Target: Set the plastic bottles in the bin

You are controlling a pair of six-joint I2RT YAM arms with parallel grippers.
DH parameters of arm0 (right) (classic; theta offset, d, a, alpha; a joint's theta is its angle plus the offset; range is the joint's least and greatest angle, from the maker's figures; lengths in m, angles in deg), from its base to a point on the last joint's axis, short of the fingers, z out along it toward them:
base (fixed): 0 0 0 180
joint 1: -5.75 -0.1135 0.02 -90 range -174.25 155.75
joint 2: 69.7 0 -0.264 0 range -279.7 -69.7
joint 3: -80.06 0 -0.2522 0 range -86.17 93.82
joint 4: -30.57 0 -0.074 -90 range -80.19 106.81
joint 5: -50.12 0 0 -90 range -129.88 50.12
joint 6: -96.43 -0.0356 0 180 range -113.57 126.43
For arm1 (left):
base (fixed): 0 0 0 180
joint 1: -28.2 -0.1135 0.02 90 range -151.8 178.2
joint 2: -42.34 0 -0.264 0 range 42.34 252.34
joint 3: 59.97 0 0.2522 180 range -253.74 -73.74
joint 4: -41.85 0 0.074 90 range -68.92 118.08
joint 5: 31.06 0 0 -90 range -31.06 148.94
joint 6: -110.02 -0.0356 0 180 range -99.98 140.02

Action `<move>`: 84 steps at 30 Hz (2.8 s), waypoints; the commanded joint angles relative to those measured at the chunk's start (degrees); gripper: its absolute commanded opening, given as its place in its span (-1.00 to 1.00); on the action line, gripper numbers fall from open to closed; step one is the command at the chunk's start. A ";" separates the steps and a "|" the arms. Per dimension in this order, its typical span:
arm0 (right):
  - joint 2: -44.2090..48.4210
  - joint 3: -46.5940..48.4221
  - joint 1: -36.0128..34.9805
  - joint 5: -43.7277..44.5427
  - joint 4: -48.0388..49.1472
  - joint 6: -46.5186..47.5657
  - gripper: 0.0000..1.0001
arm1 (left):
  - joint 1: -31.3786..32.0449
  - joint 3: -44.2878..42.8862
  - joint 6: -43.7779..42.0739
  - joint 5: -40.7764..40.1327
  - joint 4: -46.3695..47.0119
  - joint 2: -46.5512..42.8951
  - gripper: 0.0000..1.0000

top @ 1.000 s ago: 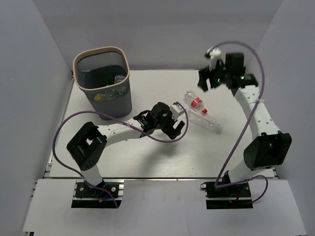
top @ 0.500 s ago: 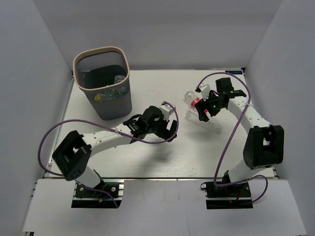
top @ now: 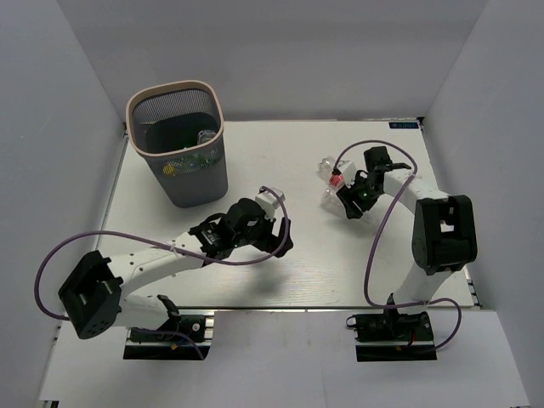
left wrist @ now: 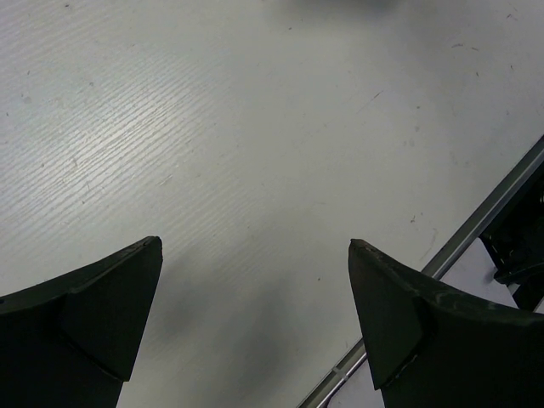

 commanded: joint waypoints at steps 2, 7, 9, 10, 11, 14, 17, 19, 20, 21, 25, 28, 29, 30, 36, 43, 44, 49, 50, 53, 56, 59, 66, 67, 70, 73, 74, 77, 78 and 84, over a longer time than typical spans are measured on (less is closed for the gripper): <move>0.73 -1.11 -0.06 -3.78 -4.20 5.43 0.03 | 0.59 2.69 1.28 -2.28 -1.15 -4.88 1.00; 4.85 2.66 -0.41 -15.29 -16.57 11.24 -0.57 | 0.59 7.17 1.90 -2.90 -0.63 -9.19 1.00; 6.97 9.73 -0.67 -25.80 -19.42 11.60 -0.57 | 0.59 9.18 2.60 -3.52 -0.62 -11.82 1.00; 8.11 11.87 -1.28 -28.21 -20.91 10.47 -0.57 | 0.59 9.89 3.39 -3.52 -0.62 -12.62 1.00; 8.90 16.59 -2.07 -30.40 -20.75 9.50 -0.57 | 0.59 10.60 3.39 -3.52 -0.62 -13.41 1.00; 9.52 26.36 -4.71 -41.38 -13.15 -0.15 -0.60 | 0.59 12.53 3.92 -4.04 -0.62 -15.44 1.00; 9.00 30.96 -8.58 -44.14 10.01 -15.00 -0.57 | 0.59 13.67 4.45 -4.57 -0.62 -17.11 1.00; 7.86 32.62 -11.20 -42.39 19.11 -27.84 -0.57 | 0.59 14.29 4.45 -4.57 -0.62 -17.63 1.00; 6.55 33.25 -12.96 -41.34 30.90 -32.82 -0.57 | 0.59 14.29 4.45 -4.57 -0.62 -17.63 1.00; 4.62 34.12 -14.89 -40.37 34.67 -34.96 -0.57 | 0.59 14.29 4.45 -4.57 -0.10 -17.63 1.00; -4.35 47.58 -20.18 -33.42 46.64 -46.03 -0.55 | 0.59 14.82 4.45 -4.57 0.61 -17.63 1.00; -12.43 58.37 -23.87 -30.96 53.51 -49.21 -0.55 | 0.59 15.35 4.45 -3.96 1.84 -16.93 1.00; -15.41 64.22 -24.57 -30.00 54.74 -49.57 -0.55 | 0.59 15.35 4.97 -3.96 1.84 -16.41 1.00; -18.31 65.67 -26.41 -28.94 59.27 -50.79 -0.51 | 0.59 15.35 4.98 -3.96 1.84 -16.40 1.00; -25.44 66.83 -31.17 -22.17 70.30 -54.58 -0.41 | 0.59 16.40 5.50 -3.43 1.84 -17.11 1.00; -31.08 68.23 -33.46 -18.56 68.11 -54.67 0.49 | 0.59 16.40 6.03 -3.96 0.18 -17.72 1.00; -31.08 68.23 -33.37 -18.39 68.37 -54.41 0.62 | 0.59 16.40 6.03 -3.96 0.17 -17.72 1.00; -25.58 66.74 -30.22 -15.93 66.98 -51.95 0.75 | 0.59 16.40 6.03 -4.57 0.17 -17.72 1.00; -24.59 65.87 -29.34 -15.05 64.79 -51.42 0.69 | 0.59 16.40 6.03 -5.09 0.78 -17.72 1.00; -17.93 61.66 -24.44 -12.68 54.37 -46.42 0.12 | 0.59 17.02 6.03 -5.10 2.36 -17.72 1.00; -10.89 53.05 -18.80 -8.90 41.03 -37.57 -1.00 | 0.59 17.02 6.03 -5.10 3.07 -17.19 1.00; -6.48 44.34 -14.84 -2.14 24.68 -26.57 -1.00 | 0.59 17.02 5.50 -5.10 4.29 -16.67 1.00; -7.35 31.41 -7.72 4.38 2.30 -14.86 0.80 | 0.59 16.50 4.45 -3.96 6.15 -13.24 1.00; -8.05 31.06 -7.18 3.94 1.41 -14.42 0.80 | 0.59 16.49 4.45 -3.35 6.15 -12.37 1.00; -10.86 31.32 -5.34 3.15 -0.88 -14.24 0.80 | 0.59 15.35 3.92 -2.82 6.15 -11.05 1.00; -14.37 31.58 -4.98 5.33 -1.06 -13.71 0.80 | 0.59 14.82 3.92 -2.81 6.15 -11.04 1.00; -14.99 31.41 -4.81 5.52 -0.89 -13.45 0.80 | 0.59 14.82 3.92 -2.81 5.54 -11.04 1.00; -17.71 31.23 -4.54 6.31 -0.36 -12.22 0.80 | 0.59 14.82 3.92 -3.34 5.00 -11.57 1.00; -19.72 31.67 -4.45 6.57 -0.71 -12.05 0.80 | 0.59 14.82 3.92 -3.86 4.48 -12.09 1.00; -23.61 31.41 -4.54 5.08 -1.06 -10.20 0.67 | 0.59 14.82 4.45 -5.00 3.33 -13.33 1.00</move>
